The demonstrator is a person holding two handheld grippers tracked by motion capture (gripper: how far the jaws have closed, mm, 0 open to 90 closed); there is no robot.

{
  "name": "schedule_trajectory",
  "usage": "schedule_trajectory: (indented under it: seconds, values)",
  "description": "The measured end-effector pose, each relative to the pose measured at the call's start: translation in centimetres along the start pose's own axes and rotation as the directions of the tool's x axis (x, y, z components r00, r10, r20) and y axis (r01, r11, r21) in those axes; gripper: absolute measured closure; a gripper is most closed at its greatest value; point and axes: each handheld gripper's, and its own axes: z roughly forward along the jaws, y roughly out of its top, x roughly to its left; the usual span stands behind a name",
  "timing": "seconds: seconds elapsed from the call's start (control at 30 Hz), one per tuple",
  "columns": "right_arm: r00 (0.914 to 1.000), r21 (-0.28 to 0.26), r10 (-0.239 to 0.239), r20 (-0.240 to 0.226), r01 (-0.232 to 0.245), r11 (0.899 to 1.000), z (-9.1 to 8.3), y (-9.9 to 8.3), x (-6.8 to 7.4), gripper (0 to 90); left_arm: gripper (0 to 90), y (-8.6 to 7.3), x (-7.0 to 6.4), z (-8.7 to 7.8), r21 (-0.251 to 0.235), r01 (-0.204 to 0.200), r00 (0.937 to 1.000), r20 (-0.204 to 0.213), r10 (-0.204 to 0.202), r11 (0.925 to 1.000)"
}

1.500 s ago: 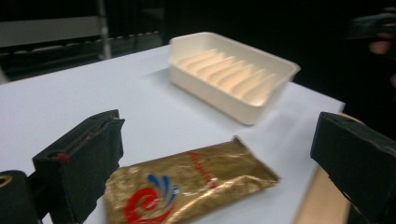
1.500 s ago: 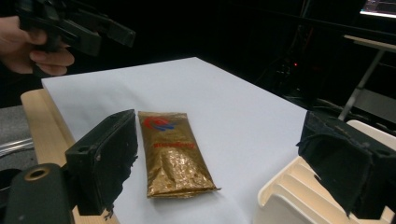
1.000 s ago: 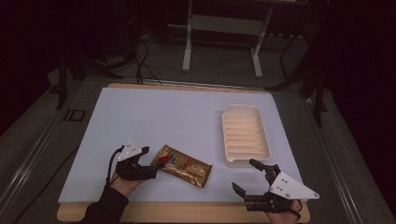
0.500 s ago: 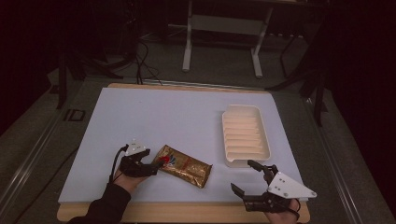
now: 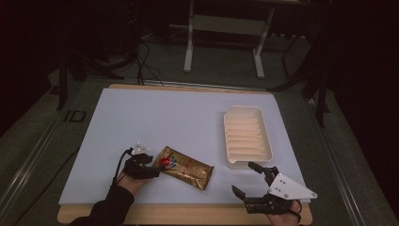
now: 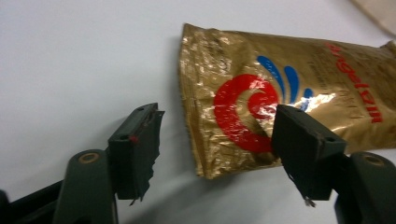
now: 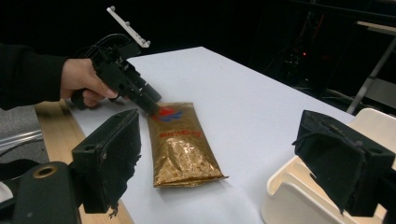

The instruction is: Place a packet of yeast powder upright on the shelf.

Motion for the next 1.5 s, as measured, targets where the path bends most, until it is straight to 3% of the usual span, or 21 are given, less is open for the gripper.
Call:
schedule_trajectory:
  seconds: [0.1, 0.23, 0.3, 0.37, 0.5, 0.6, 0.67, 0.7, 0.8, 0.97, 1.13, 1.2, 1.3, 1.4, 1.5]
  values:
    - [1.0000, 0.002, 0.000, -0.001, 0.000, 1.000, 0.0, 0.0, 0.0, 14.5, 39.1, -0.2, -0.2, 0.0, -0.007, 0.000, 0.9999, 0.012, 0.000, 1.0000]
    - [1.0000, 0.002, -0.003, -0.003, 0.003, 1.000, 0.0, 0.0, 0.0, 14.5, 46.6, -0.4, -0.7, 0.1, -0.014, -0.032, 0.9994, -0.011, 0.031, 0.9994]
    - [1.0000, 0.003, -0.002, -0.004, 0.002, 1.000, 0.0, 0.0, 0.1, 14.5, 54.2, -0.6, -0.9, 0.1, -0.016, -0.038, 0.9992, -0.007, 0.038, 0.9991]
    - [1.0000, 0.004, -0.001, -0.005, 0.001, 1.000, 0.1, 0.0, 0.1, 14.6, 56.7, -0.6, -1.3, 0.2, -0.006, -0.075, 0.9967, -0.031, 0.075, 0.9971]
    - [1.0000, 0.007, -0.003, -0.004, 0.003, 1.000, 0.1, 0.0, 0.1, 14.7, 68.4, -0.8, -1.5, 0.2, -0.009, -0.084, 0.9946, -0.061, 0.084, 0.9964]
    - [1.0000, 0.010, -0.004, -0.004, 0.004, 1.000, 0.2, 0.0, 0.1, 14.7, 75.4, -0.8, -1.9, 0.3, -0.003, -0.113, 0.9886, -0.101, 0.112, 0.9936]
    - [1.0000, 0.009, -0.003, -0.003, 0.003, 1.000, 0.2, 0.0, 0.1, 14.7, 80.0, -0.8, -2.0, 0.3, -0.001, -0.118, 0.9877, -0.104, 0.117, 0.9930]
    - [1.0000, 0.008, -0.003, -0.001, 0.003, 1.000, 0.2, 0.0, 0.1, 14.8, 85.3, -0.8, -2.2, 0.3, 0.001, -0.129, 0.9855, -0.111, 0.128, 0.9916]
    - [1.0000, 0.006, 0.002, 0.001, -0.002, 1.000, 0.1, 0.0, 0.1, 14.8, 89.7, -0.8, -2.7, 0.3, 0.011, -0.155, 0.9798, -0.126, 0.155, 0.9879]
    - [1.0000, 0.000, 0.004, 0.007, -0.004, 1.000, -0.1, 0.0, -0.1, 14.8, 90.0, -0.3, -2.6, -0.2, -0.008, -0.108, 0.9903, -0.088, 0.107, 0.9941]
    - [0.9999, -0.004, 0.011, 0.013, -0.011, 1.000, -0.2, 0.0, -0.3, 14.9, 90.0, 0.5, -2.8, -1.2, -0.062, -0.118, 0.9907, -0.076, 0.113, 0.9911]
    - [0.9999, -0.003, 0.010, 0.012, -0.010, 1.000, -0.2, 0.0, -0.3, 16.2, 90.0, 0.8, -2.8, -1.6, -0.097, -0.119, 0.9921, -0.050, 0.115, 0.9881]
    - [0.9998, -0.004, 0.013, 0.014, -0.013, 1.000, -0.2, 0.0, -0.3, 16.2, 90.0, 1.2, -2.8, -2.3, -0.130, -0.126, 0.9920, -0.016, 0.125, 0.9835]
    - [0.9997, -0.012, 0.019, 0.017, -0.019, 1.000, -0.3, 0.1, -0.4, 16.2, 90.0, 1.6, -3.3, -2.7, -0.144, -0.177, 0.9841, -0.014, 0.177, 0.9736]
    - [0.9993, -0.021, 0.023, 0.028, -0.022, 1.000, -0.5, 0.1, -0.5, 16.1, 90.0, 1.8, -3.6, -3.0, -0.139, -0.188, 0.9817, 0.003, 0.190, 0.9723]
